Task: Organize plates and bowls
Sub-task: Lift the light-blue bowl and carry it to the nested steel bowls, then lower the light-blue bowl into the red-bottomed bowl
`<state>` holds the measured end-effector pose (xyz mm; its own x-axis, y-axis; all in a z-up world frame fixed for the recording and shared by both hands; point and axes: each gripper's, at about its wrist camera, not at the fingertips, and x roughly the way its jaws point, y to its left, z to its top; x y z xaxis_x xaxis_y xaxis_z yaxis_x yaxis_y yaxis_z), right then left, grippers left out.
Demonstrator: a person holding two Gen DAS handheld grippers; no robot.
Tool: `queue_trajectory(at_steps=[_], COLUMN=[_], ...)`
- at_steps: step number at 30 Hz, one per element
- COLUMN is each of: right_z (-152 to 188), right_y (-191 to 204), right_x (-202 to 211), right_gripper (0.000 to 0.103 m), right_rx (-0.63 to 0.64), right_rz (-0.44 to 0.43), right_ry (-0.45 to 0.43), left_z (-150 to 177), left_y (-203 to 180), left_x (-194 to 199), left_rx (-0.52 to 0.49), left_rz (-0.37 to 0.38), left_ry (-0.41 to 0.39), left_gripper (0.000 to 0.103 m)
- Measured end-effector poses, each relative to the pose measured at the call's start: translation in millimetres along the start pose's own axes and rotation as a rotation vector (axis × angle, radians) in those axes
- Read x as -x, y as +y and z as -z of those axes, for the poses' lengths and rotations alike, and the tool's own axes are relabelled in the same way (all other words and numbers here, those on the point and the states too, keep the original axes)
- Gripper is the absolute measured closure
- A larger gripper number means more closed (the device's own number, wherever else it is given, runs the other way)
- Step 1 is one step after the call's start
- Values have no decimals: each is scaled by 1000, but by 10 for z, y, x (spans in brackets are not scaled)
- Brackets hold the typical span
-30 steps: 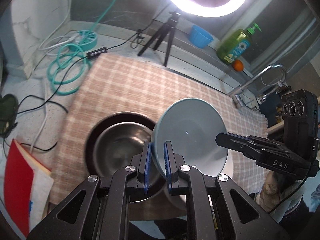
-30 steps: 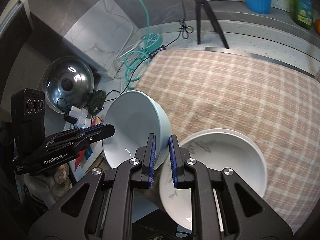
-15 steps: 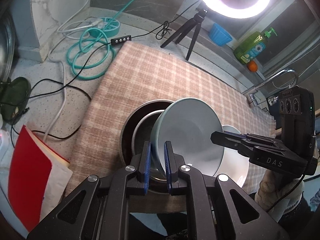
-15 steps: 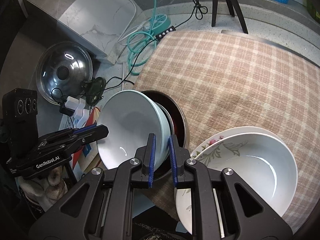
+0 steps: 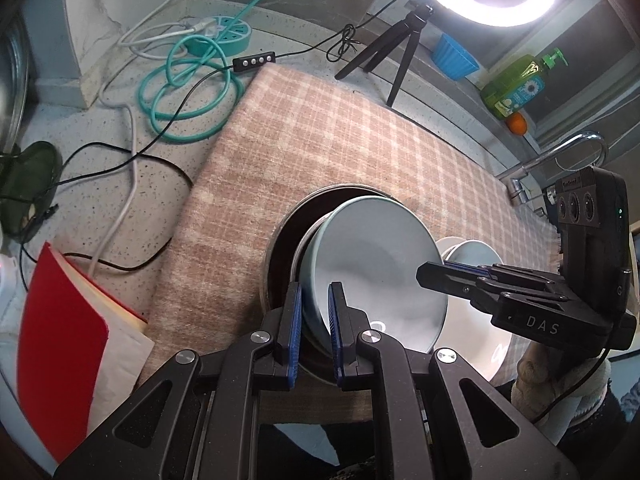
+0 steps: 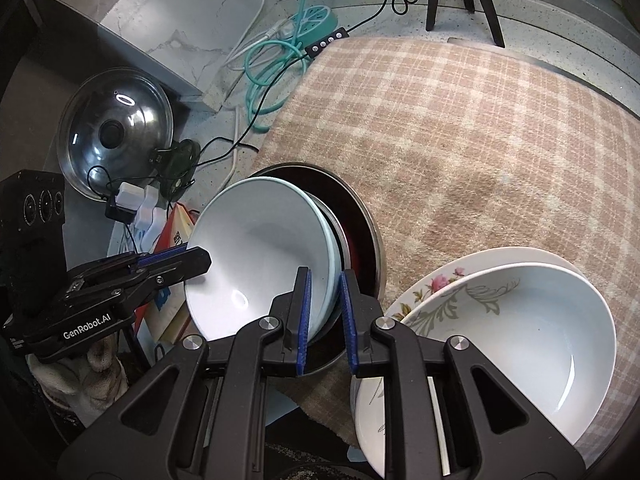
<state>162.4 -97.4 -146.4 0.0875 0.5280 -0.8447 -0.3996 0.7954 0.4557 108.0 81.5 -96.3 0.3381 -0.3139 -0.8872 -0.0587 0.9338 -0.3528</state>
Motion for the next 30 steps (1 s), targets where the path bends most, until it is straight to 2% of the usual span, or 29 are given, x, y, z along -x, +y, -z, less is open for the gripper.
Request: queue_trajectory(at_steps=[8,15,22,30], right_z=[2,-2,-13,42], right_y=[5,34,17,-194], right_x=[24,187,382,385], right_gripper=[85,69,69,69], right_rx=[20,42,79,36], right_rz=[0,3,87,112], right_ry=[-9,-62,-139,-136], left_z=[-10,-8,-6,151], left_y=[9,32,177,351], left_x=[9,99,215,131], left_rx=[-1,10,73,142], left_rz=[-10,-13,3,12], left_ry=[-11,-51,-113,-108], left_gripper=[92,92,91,91])
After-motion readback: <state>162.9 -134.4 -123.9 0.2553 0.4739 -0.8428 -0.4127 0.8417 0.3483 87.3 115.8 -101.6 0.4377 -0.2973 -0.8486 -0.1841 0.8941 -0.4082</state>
